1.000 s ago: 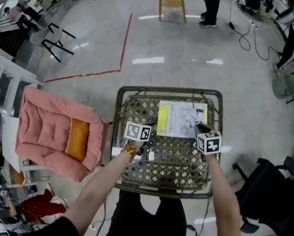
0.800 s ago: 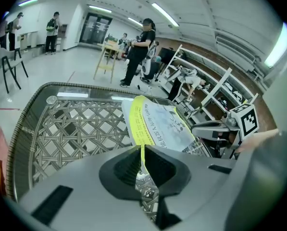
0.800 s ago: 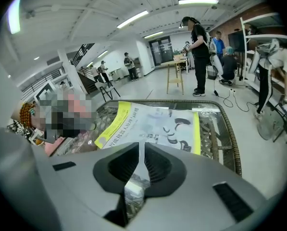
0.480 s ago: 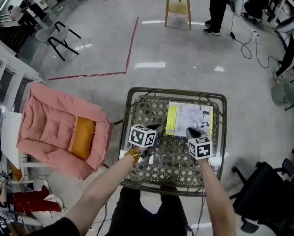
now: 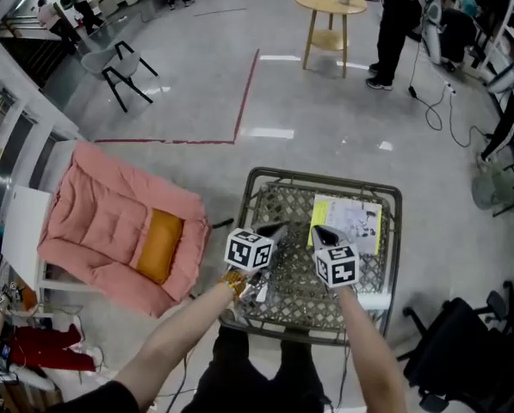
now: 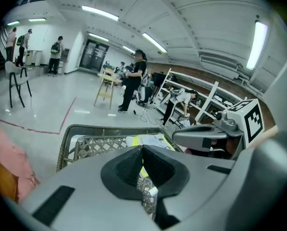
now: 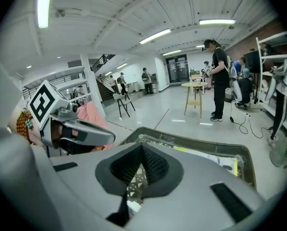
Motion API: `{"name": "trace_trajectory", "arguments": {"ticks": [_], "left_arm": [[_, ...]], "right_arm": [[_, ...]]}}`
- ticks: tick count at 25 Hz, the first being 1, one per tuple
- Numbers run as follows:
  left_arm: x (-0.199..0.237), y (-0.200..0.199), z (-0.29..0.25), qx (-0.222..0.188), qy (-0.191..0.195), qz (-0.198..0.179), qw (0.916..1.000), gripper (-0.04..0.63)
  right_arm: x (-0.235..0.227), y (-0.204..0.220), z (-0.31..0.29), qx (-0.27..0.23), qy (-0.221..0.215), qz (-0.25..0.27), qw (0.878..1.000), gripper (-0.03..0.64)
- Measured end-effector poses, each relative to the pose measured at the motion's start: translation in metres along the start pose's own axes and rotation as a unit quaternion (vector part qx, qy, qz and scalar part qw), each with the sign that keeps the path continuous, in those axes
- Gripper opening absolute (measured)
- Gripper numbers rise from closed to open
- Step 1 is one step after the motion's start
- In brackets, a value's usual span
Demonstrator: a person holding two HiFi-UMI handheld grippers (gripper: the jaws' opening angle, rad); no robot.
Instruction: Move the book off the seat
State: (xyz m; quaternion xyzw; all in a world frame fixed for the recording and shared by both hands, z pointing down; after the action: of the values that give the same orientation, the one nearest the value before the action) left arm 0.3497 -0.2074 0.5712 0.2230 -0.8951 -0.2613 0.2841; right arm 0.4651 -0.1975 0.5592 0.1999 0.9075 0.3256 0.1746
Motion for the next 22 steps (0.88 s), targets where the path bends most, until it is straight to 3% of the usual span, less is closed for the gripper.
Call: {"name": "trace_trajectory", "arguments": {"ticks": [12, 16, 22], "left_arm": [[0.005, -0.009, 0.106, -0.040, -0.017, -0.082, 0.9957, 0.012], [0.006, -0.017, 0.157, -0.073, -0.040, -0.120, 0.9893, 0.012], [0.014, -0.038, 0.214, -0.120, -0.066, -0.141, 0.9805, 0.012]], "right_arm": [[0.095, -0.070, 0.030, -0.061, -0.001, 0.032, 0.998, 0.014], [0.132, -0.103, 0.051, -0.097, 0.005, 0.047, 0.994, 0.014], [0.179, -0.153, 0.073, -0.145, -0.001, 0.087, 0.986, 0.014]]}}
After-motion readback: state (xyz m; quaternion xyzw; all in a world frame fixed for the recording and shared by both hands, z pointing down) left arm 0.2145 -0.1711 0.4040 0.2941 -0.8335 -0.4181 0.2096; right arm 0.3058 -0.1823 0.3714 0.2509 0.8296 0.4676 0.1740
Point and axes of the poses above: the fingertips, and each gripper's own axes: z backward along the fingers, x to its left, y out of its underside, the point moved 3 cm from there along z, backward along the fingers, and after that the axes turned 13 degrees about x, right-handed, at the moved point
